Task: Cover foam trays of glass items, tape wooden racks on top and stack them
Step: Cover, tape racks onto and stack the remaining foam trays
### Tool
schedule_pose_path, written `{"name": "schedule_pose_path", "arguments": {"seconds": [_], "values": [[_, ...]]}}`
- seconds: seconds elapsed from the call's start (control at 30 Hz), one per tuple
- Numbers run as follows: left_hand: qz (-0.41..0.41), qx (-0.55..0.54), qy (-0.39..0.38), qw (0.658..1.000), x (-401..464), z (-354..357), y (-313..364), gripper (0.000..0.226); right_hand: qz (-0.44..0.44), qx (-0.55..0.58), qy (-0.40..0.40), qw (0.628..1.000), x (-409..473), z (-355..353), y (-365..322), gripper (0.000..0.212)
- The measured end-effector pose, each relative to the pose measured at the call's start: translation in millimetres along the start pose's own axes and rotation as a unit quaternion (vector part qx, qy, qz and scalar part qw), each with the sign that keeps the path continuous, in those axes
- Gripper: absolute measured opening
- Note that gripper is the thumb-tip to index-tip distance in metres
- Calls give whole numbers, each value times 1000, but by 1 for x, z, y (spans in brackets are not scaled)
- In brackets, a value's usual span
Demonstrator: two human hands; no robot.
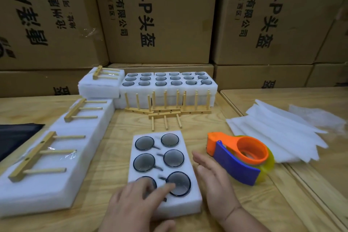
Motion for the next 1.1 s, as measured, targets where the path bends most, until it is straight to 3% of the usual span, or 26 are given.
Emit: {"name": "schedule_pose_path", "arguments": {"seconds": [0.07,0.17,0.23,0.37,0.43,0.57,0.67,0.77,0.83,0.93,1.1], "values": [[-78,-93,90,989,-1,-10,-27,59,-6,-44,-29,999,2,5,0,44],[-209,-259,168,928,1,-5,-82,42,11,-47,-43,998,2,8,3,57],[-273,-242,124,923,3,13,-108,38,16,-38,-49,998,0,10,3,55],[-247,-126,-15,961,12,44,-117,31,-22,-19,-33,999,-12,9,-6,45],[-231,-93,-35,968,14,46,-119,31,-86,-41,-2,995,-22,3,-21,32],[-228,-71,-43,970,14,52,-124,34,-264,-145,63,952,-30,-21,-89,18],[-240,-40,-73,967,15,57,-128,37,-303,-212,188,910,-3,-77,-135,18],[-245,-31,-77,966,14,58,-126,38,-175,-305,315,882,52,-156,-146,26],[-245,-27,-76,966,14,57,-126,38,-20,-413,343,843,89,-211,-130,49],[-248,-25,-70,966,14,55,-125,36,142,-497,321,794,116,-265,-101,78],[-253,-26,-68,965,15,54,-124,35,211,-513,248,794,138,-283,-70,96]]}}
Point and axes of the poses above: each hand's wrist, its own x-axis towards the middle knuckle, its own z-axis out of the palm, y = z × x, the point moved 7 cm from there along x, towards the middle knuckle, and after that the axes turned 9 degrees about z, right-handed, at the moved point
